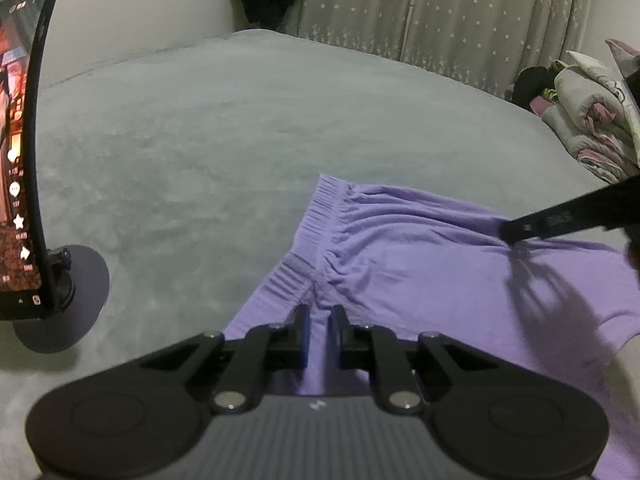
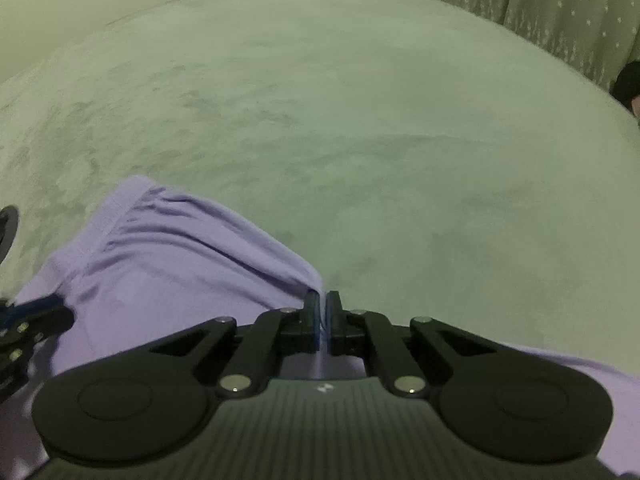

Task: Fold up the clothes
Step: 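Grasp the waistband with the right gripper while the left gripper holds the waistband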

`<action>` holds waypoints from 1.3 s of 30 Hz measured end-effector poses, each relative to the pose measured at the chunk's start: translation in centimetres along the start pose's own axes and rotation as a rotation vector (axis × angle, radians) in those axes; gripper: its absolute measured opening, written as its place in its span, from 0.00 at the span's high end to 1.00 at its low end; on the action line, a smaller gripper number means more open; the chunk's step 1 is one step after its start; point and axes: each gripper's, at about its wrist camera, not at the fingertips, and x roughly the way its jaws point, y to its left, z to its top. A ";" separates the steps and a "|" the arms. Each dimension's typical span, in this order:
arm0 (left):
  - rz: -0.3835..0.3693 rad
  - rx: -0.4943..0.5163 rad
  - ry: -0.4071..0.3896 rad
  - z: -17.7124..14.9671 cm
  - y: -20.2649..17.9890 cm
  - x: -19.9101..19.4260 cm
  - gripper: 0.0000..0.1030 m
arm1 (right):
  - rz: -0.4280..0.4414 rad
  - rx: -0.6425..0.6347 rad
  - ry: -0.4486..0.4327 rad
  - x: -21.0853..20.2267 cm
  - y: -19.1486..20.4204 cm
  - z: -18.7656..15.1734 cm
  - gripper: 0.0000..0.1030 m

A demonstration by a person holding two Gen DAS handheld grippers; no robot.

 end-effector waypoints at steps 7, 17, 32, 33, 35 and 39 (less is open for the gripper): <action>0.025 0.016 -0.003 -0.2 -0.6 -0.2 0.88 | 0.002 0.020 -0.015 -5.5 1.2 -2.2 0.97; -0.009 -0.022 0.001 0.0 0.3 -0.5 0.88 | -0.023 0.080 0.002 -11.1 4.5 -5.5 0.97; -0.126 -0.015 0.004 -0.7 2.8 -1.0 0.87 | 0.030 0.095 0.042 -13.6 9.8 -11.5 0.97; -0.131 -0.012 0.001 -0.8 2.9 -1.2 0.87 | 0.031 0.104 0.049 -13.2 9.8 -11.8 0.97; -0.141 -0.005 -0.001 -0.8 3.1 -1.3 0.87 | 0.034 0.131 0.067 -12.2 9.6 -12.5 0.97; -0.170 -0.008 0.001 -0.8 3.6 -1.5 0.87 | 0.031 0.183 0.107 -9.7 9.1 -14.0 0.97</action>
